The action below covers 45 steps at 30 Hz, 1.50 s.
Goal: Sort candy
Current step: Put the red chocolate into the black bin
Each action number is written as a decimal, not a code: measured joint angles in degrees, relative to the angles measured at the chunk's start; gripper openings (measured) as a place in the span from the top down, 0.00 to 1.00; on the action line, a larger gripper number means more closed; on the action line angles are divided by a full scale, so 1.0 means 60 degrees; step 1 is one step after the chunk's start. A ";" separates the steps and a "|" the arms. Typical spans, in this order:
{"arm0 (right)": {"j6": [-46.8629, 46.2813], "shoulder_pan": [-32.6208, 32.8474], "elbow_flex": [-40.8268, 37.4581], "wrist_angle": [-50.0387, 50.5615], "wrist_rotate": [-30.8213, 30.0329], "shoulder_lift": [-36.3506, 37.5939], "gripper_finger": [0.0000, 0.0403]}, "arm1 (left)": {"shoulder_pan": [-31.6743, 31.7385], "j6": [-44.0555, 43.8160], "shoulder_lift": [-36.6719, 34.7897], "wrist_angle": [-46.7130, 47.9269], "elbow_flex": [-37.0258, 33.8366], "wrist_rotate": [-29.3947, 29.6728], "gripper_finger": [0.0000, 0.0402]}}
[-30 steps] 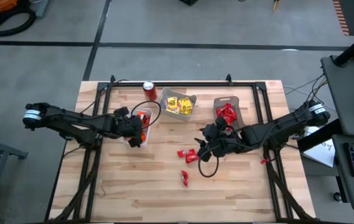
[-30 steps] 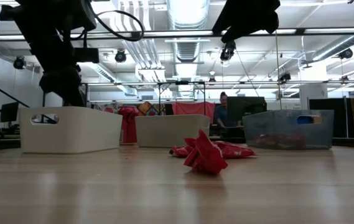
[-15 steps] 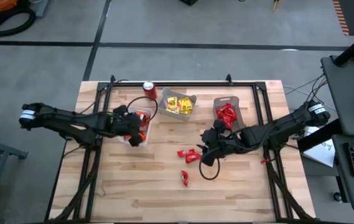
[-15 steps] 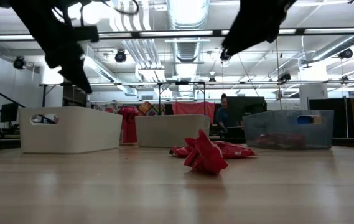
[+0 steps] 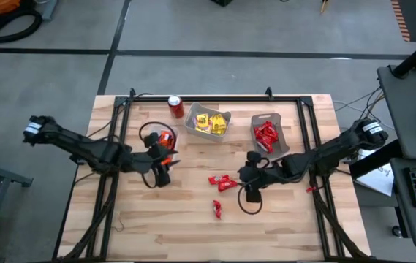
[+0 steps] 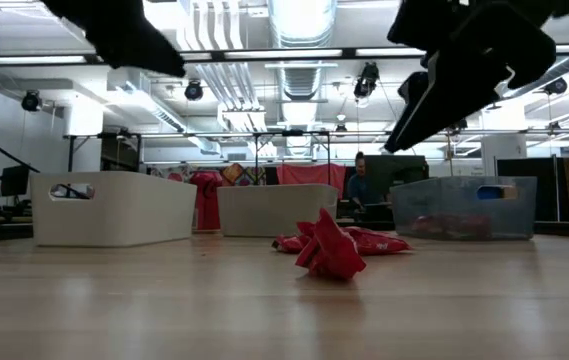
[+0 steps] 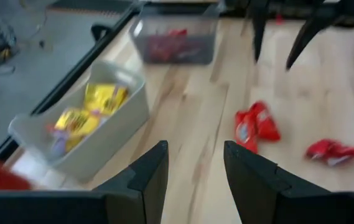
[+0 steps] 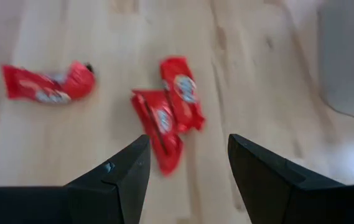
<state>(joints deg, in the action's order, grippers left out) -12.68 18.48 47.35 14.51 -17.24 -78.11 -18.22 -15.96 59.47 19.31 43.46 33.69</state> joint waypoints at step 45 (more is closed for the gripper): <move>-0.0107 -0.0033 -0.0605 -0.2984 0.0704 -0.1525 0.96 | -0.0196 0.0790 0.1097 -0.1171 -0.0018 0.0561 0.65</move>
<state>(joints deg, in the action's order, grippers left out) -13.33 18.28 43.72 -3.39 -13.02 -87.26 -19.40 -11.22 66.05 12.28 43.35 37.06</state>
